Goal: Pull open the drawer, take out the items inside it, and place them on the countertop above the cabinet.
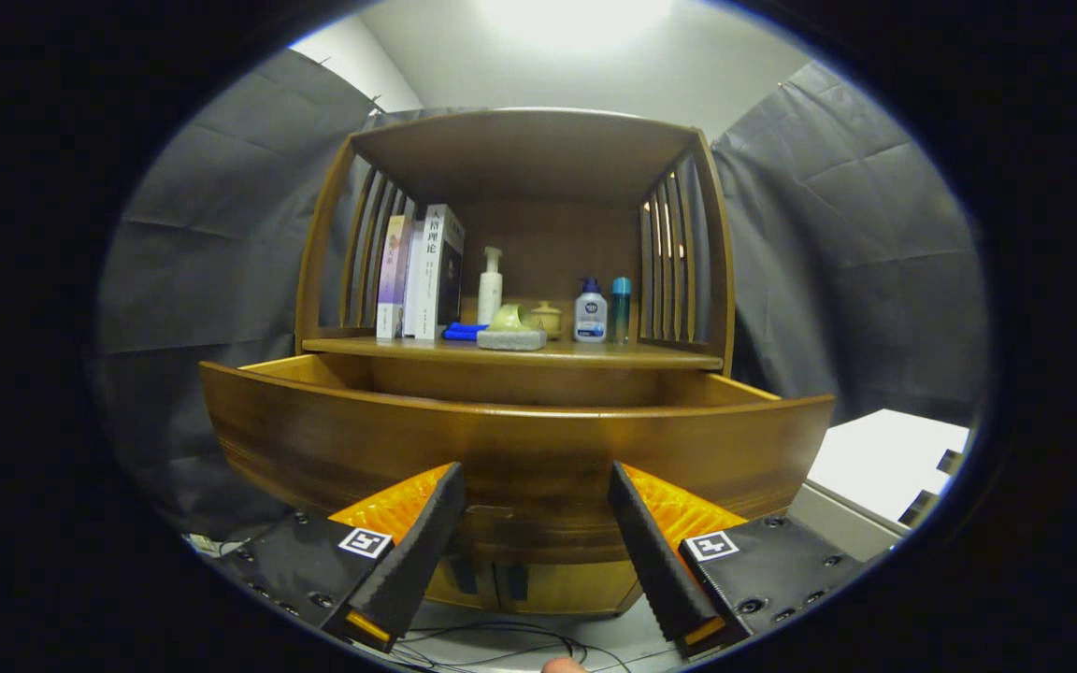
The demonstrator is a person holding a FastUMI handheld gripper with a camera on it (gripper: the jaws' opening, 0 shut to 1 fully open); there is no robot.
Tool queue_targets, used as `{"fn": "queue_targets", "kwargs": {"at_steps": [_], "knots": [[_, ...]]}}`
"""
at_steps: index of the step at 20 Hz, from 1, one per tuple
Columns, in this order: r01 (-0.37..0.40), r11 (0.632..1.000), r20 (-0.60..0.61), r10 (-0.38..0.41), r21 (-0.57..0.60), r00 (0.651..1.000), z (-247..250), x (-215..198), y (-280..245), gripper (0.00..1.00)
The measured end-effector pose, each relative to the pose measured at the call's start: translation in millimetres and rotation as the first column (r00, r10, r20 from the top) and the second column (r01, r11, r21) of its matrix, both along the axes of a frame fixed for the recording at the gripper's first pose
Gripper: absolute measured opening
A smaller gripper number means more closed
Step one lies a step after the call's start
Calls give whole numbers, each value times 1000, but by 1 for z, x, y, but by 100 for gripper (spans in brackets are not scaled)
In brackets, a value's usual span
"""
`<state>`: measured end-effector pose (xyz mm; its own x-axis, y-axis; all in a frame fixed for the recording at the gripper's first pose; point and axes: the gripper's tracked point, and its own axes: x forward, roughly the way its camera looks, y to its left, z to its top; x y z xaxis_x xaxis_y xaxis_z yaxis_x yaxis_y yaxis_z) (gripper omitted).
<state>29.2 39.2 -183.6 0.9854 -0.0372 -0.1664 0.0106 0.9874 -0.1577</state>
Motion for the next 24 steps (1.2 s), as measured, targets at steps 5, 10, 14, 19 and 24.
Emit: {"fn": "queue_targets", "kwargs": {"at_steps": [5, 10, 14, 19, 24], "knots": [[12, 1000, -3, -12, 2, 1000, -2, 5, 3, 98], [9, 1000, 10, -9, -2, 1000, 1, 9, 3, 98], [-1, 1000, -5, 1, 15, 1000, 6, 27, 1, 98], [5, 1000, -15, -5, 10, 1000, 2, 46, 1, 98], [10, 1000, -31, -10, 14, 999, 1, 67, 1, 98]]}}
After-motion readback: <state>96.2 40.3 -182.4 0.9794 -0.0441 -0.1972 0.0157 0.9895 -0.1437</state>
